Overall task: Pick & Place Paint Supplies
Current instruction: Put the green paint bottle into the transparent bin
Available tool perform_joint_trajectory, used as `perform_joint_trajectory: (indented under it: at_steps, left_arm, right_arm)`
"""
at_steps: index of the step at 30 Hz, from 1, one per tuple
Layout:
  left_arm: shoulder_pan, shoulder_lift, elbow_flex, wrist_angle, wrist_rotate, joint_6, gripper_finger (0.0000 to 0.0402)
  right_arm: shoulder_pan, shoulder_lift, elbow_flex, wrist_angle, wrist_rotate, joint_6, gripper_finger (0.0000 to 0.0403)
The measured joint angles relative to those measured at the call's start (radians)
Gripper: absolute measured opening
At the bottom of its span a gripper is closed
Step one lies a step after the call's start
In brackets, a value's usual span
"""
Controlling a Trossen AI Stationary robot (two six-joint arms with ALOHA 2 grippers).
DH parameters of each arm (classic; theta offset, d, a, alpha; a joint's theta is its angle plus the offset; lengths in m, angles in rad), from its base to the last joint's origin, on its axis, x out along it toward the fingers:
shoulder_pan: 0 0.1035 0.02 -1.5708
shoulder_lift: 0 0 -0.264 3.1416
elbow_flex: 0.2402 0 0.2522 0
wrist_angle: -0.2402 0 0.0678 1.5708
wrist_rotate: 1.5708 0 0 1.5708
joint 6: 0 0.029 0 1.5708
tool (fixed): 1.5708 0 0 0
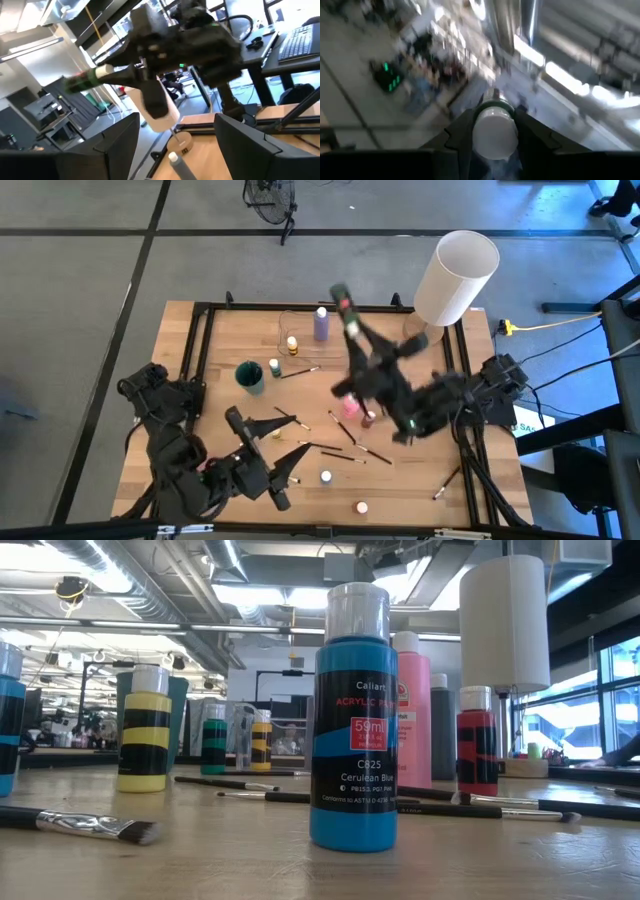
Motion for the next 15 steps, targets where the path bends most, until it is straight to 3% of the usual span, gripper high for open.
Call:
perform_joint_trajectory:
  at_steps: [2,6,15]
  left_arm:
    - [-0.016,0.000,0.000,0.001,-0.035,0.000,0.0253]
    - [-0.049,0.000,0.000,0.000,-0.108,0.000,0.0253]
    - [-0.101,0.000,0.000,-0.021,-0.111,-0.026,0.0253]
  right_arm:
    - [-0.038,0.000,0.031,-0.019,0.057,0.024,0.0122]
    - [-0.089,0.000,0.065,-0.031,0.072,0.038,0.0122]
    - [-0.172,0.000,0.102,-0.094,0.066,0.061,0.0122]
